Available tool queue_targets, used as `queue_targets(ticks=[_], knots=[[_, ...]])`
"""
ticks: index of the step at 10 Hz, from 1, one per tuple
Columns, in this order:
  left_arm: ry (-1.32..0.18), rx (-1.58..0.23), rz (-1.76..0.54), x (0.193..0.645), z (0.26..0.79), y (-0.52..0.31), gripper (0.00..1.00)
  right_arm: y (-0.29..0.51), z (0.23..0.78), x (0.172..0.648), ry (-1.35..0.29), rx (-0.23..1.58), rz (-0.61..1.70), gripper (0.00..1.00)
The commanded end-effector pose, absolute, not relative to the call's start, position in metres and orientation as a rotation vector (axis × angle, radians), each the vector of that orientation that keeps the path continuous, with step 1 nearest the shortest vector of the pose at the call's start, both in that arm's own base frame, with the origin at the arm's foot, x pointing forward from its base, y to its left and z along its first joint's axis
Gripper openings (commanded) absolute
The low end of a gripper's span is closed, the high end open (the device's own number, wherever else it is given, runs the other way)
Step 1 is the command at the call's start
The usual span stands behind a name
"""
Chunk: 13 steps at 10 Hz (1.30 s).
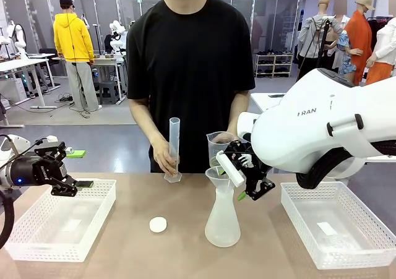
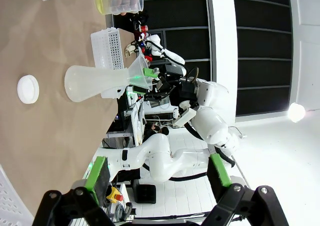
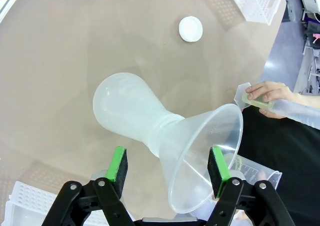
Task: Prepare the solutions needed for the experiment.
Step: Once the solution is in the Big flask , pick up the Plastic Funnel and place it back into the right Organizing basket.
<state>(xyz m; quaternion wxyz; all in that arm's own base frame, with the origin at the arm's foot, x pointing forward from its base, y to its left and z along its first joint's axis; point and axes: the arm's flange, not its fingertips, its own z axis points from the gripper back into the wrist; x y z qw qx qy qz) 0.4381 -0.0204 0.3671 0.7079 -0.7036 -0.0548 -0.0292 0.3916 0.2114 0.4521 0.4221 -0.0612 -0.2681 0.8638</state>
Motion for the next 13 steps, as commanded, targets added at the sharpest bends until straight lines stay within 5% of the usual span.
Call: queue_targets(ticks=[1,8,13], knots=[[-0.14,-1.563,-0.053,0.439,0.369,-0.022,1.0,0.211,0.452,0.391,-0.673,-0.15,2.162,0.81],[-0.14,-1.563,-0.053,0.439,0.369,-0.022,1.0,0.2,0.486,0.373,-0.632,-0.248,2.113,0.81],[-0.14,-1.563,-0.053,0.439,0.369,-0.022,1.0,0.109,0.531,0.37,-0.882,0.088,1.82,0.81]])
